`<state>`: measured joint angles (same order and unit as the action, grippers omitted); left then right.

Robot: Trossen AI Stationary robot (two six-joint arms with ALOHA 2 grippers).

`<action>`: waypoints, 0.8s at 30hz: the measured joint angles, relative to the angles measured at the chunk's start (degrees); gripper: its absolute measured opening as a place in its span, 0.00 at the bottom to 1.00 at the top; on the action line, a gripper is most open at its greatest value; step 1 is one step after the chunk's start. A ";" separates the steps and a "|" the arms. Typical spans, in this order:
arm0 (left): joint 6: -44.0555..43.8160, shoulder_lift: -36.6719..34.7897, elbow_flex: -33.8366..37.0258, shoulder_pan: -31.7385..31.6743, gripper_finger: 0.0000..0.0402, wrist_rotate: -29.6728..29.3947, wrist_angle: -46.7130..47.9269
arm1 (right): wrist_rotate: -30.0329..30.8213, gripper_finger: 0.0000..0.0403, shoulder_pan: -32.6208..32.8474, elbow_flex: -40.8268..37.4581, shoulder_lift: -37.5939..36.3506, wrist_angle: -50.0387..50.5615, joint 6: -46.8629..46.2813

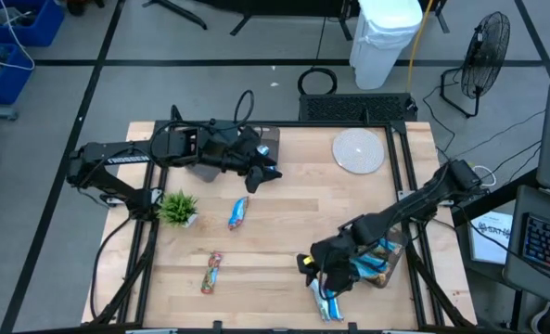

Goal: Pick and place Granola Bars by type
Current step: Put the blue granola bar into the top right black transparent bin

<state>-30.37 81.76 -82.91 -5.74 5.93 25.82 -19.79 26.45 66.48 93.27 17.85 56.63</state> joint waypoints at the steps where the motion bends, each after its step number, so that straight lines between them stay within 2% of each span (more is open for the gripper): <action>1: 0.00 0.00 0.00 0.00 0.63 0.00 -0.02 | -0.02 0.65 0.34 0.00 1.00 -0.07 0.02; 10: -0.52 0.02 0.00 0.04 0.63 -0.02 -0.43 | -0.06 0.65 3.77 0.00 7.51 -4.95 -0.54; 24: -0.37 0.02 0.00 1.37 0.63 -0.09 -2.12 | -1.51 0.65 4.05 -1.19 11.52 -6.57 -2.46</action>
<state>-30.74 81.78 -82.91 -4.36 5.85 23.71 -21.30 30.50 65.29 104.79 11.28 54.17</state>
